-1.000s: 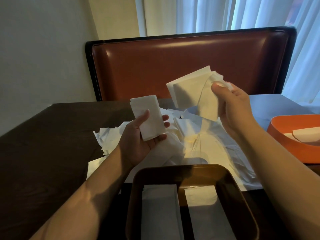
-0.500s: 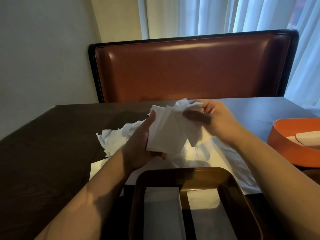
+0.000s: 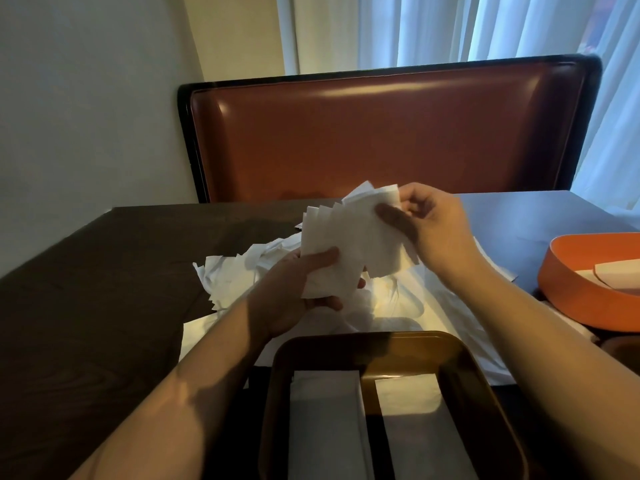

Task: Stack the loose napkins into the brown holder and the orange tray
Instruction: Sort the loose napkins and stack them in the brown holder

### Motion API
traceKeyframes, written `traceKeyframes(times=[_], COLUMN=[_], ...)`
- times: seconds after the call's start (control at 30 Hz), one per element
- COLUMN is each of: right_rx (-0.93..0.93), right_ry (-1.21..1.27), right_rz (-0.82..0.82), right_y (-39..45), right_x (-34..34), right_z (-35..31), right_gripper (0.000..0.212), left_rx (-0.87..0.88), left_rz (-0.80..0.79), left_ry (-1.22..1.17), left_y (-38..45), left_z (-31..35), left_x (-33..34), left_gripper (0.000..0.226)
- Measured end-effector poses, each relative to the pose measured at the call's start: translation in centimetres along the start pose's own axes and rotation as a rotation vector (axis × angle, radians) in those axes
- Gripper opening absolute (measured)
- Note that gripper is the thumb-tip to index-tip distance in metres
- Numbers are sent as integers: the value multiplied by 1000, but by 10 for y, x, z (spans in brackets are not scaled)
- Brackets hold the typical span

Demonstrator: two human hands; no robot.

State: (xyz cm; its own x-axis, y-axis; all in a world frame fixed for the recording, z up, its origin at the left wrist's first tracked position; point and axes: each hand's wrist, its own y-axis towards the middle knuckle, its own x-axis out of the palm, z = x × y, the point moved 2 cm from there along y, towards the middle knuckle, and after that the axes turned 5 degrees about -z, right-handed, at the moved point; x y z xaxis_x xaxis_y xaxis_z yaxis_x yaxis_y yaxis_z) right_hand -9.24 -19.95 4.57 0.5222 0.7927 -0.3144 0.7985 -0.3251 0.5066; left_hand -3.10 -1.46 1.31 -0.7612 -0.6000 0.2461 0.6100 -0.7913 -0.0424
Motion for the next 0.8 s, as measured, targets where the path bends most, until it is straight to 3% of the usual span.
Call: traceKeyframes(times=[0.13, 0.27, 0.37, 0.6, 0.8], right_rx=[59, 93, 139, 188, 215], right_ry=[43, 65, 133, 430, 522], right_rz=[178, 241, 194, -12, -154], right_y=[3, 6, 6, 2, -6], right_x=[-15, -23, -24, -18, 11], right_z=[13, 18, 19, 6, 3], right_gripper=[15, 13, 13, 11, 16], left_rx=[5, 54, 84, 89, 105], left_rz=[47, 79, 90, 110, 126], left_ry=[-80, -231, -329, -337, -304], left_y=[0, 2, 2, 1, 2], left_z=[1, 2, 3, 4, 6], left_x=[-1, -3, -5, -5, 1], left_gripper=[20, 30, 44, 53, 42])
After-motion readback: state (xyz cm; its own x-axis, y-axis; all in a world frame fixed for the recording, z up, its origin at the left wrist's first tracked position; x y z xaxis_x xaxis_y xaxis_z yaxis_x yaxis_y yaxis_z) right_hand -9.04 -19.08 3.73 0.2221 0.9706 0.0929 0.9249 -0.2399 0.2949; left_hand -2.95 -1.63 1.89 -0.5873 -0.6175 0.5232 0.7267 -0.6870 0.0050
